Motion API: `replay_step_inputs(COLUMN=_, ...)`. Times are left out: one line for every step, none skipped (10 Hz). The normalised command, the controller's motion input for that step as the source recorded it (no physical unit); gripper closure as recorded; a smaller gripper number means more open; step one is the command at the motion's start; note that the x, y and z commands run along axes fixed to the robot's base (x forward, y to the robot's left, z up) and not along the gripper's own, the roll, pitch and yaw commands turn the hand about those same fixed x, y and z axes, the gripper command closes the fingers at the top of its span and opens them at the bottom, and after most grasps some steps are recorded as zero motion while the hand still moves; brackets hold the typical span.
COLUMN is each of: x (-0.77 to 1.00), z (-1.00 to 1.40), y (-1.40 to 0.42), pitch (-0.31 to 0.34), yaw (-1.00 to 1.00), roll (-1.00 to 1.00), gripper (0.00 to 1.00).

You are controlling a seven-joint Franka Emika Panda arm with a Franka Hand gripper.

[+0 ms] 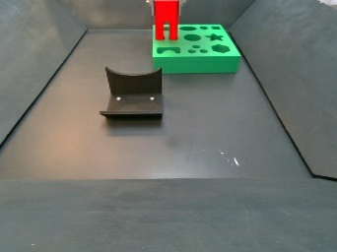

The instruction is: Insert the double-square object.

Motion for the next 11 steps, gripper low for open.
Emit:
replay_step_inputs(x=0.00, z=-0.23, y=-0.14, pitch=0.000, yaw=0.20, roll=-0.02, gripper=1.00)
replay_step_inputs(x=-0.01, z=-0.21, y=-0.16, pitch=0.000, yaw=0.18, roll=-0.02, gripper=1.00)
replay_step_inputs(x=-0.01, z=-0.29, y=-0.12, pitch=-0.039, yaw=0.00, roll=-0.10, gripper=1.00)
replay_step_inputs(x=0.00, z=-0.26, y=-0.13, pitch=-0.021, yaw=-0.05, roll=-0.11, gripper=1.00)
replay_step_inputs(x=0.00, z=-0.26, y=-0.11, pitch=-0.014, yaw=-0.01, roll=-0.09, gripper=1.00)
replay_step_inputs(x=0.00, z=-0.36, y=0.00, pitch=-0.026, yaw=0.00, roll=-0.05, gripper=1.00)
replay_step_inputs(x=0.00, z=-0.45, y=0.00, pitch=-0.043, yaw=-0.01, roll=-0.01, gripper=1.00)
replay_step_inputs(x=0.00, z=-0.45, y=0.00, pitch=-0.070, yaw=-0.02, roll=-0.01, gripper=1.00)
replay_step_inputs(x=-0.03, z=-0.41, y=0.00, pitch=-0.087, yaw=-0.03, roll=0.00, gripper=1.00)
replay_step_inputs(x=-0.02, z=-0.16, y=0.00, pitch=-0.126, yaw=0.00, roll=-0.05, gripper=1.00)
replay_step_inputs(x=0.00, z=0.00, y=0.00, pitch=0.000, yaw=0.00, roll=0.00, gripper=1.00)
